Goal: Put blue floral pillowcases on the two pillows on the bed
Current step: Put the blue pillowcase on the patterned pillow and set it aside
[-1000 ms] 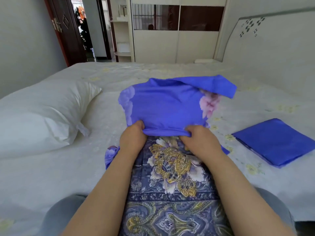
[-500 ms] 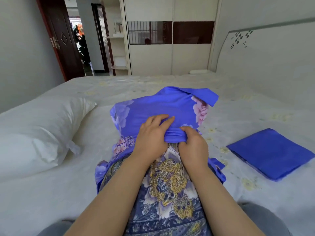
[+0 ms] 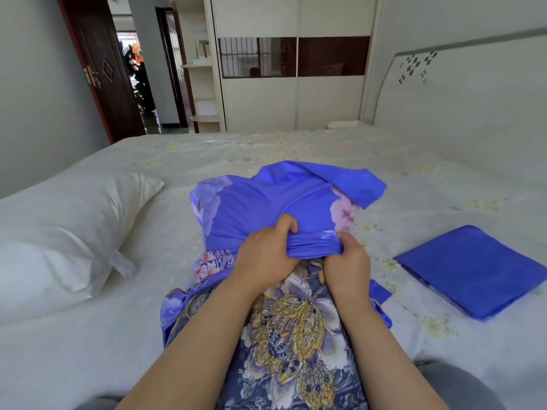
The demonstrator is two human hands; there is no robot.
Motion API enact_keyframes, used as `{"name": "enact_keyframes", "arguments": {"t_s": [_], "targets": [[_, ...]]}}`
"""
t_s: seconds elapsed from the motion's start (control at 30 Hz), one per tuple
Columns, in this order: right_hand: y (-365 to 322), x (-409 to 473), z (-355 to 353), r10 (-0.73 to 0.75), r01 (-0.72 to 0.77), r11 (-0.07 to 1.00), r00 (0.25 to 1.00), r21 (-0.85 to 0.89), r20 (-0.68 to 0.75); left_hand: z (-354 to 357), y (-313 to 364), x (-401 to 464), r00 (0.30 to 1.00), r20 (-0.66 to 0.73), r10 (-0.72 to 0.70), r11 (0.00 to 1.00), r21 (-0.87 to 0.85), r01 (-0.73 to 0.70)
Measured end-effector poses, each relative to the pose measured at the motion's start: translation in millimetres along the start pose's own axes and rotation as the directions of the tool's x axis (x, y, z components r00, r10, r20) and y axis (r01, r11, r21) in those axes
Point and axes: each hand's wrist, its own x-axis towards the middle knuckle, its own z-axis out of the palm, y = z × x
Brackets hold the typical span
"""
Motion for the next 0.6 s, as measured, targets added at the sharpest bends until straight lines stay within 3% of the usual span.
{"name": "enact_keyframes", "arguments": {"t_s": [0.03, 0.07, 0.13, 0.17, 0.23, 0.3, 0.33, 0.4, 0.5, 0.6], "targets": [[-2, 3, -1, 0.032, -0.032, 0.999, 0.998, -0.001, 0.053, -13, -3, 2, 0.970, 0.241, -0.025, 0.962, -0.258, 0.088], [-4, 5, -2, 0.049, -0.049, 0.999, 0.994, 0.002, 0.095, -28, -8, 7, 0.914, 0.404, 0.041, 0.869, -0.466, 0.166], [-12, 8, -2, 0.046, -0.049, 0.999, 0.984, 0.014, 0.170, -54, -11, 24, 0.901, 0.410, 0.142, 0.752, -0.637, 0.172], [-19, 7, -1, 0.025, -0.029, 0.999, 0.978, 0.018, 0.207, -61, -10, 37, 0.931, 0.340, 0.134, 0.790, -0.604, 0.107], [-33, 2, 3, -0.040, 0.033, 0.999, 0.959, 0.028, 0.280, -61, 3, 68, 0.961, 0.222, 0.166, 0.954, -0.284, -0.100], [-47, -4, 8, -0.114, 0.109, 0.994, 0.934, 0.034, 0.338, -57, 17, 97, 0.951, 0.251, 0.181, 0.981, 0.025, -0.193], [-51, -6, 10, -0.142, 0.142, 0.990, 0.921, 0.026, 0.363, -57, 21, 110, 0.946, 0.284, 0.153, 0.979, 0.085, -0.184], [-56, -10, 13, -0.181, 0.189, 0.982, 0.896, 0.020, 0.405, -61, 19, 131, 0.949, 0.297, 0.105, 0.992, 0.036, -0.121], [-56, -16, 13, -0.246, 0.242, 0.968, 0.870, 0.065, 0.427, -79, 18, 144, 0.984, 0.175, 0.012, 0.996, -0.091, 0.004], [-52, -24, 15, -0.213, 0.185, 0.976, 0.926, 0.119, 0.311, -93, 15, 150, 0.984, 0.089, -0.155, 0.981, -0.105, 0.164]]}}
